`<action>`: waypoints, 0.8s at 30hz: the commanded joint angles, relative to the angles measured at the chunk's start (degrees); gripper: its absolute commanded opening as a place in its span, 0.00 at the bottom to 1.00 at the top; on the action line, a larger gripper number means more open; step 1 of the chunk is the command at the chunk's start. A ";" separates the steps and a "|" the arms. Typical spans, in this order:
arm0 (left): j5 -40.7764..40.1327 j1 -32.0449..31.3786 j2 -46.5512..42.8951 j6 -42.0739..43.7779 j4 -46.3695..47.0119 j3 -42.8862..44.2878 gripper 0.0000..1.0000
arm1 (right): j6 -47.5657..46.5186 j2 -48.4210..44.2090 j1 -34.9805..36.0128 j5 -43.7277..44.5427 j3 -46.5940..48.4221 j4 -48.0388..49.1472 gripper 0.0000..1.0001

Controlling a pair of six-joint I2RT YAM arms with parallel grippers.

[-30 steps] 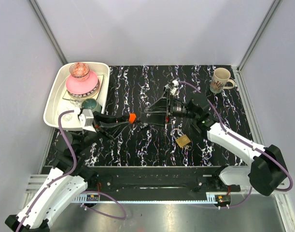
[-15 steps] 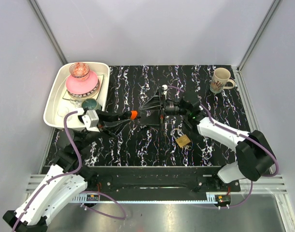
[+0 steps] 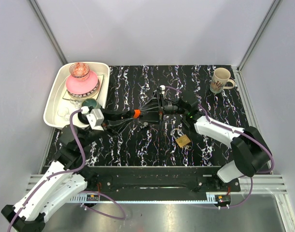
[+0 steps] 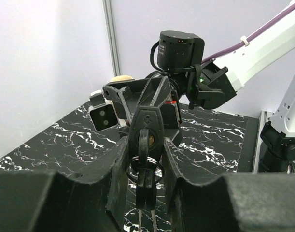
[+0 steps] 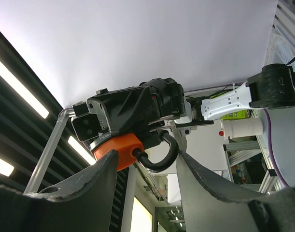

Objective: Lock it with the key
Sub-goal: Adjust the lock.

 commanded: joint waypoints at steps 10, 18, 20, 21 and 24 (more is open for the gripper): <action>-1.50 -1.66 0.18 0.51 6.98 1.61 0.00 | 3.19 2.56 0.49 -0.39 0.64 9.16 0.40; -0.26 -1.84 0.09 -2.74 9.70 -0.41 0.00 | -1.63 1.24 0.58 1.45 0.81 6.36 0.16; -0.87 -1.84 -0.17 -3.79 10.93 -1.20 0.00 | -5.67 -0.16 0.49 2.07 1.69 2.94 0.10; -1.14 -1.84 -0.26 -4.58 11.46 -1.64 0.00 | -7.16 -0.78 0.49 3.03 2.04 0.31 0.08; -3.33 -1.84 0.00 -6.86 11.90 -2.00 0.00 | -13.66 -3.59 0.49 5.39 3.89 -6.62 0.02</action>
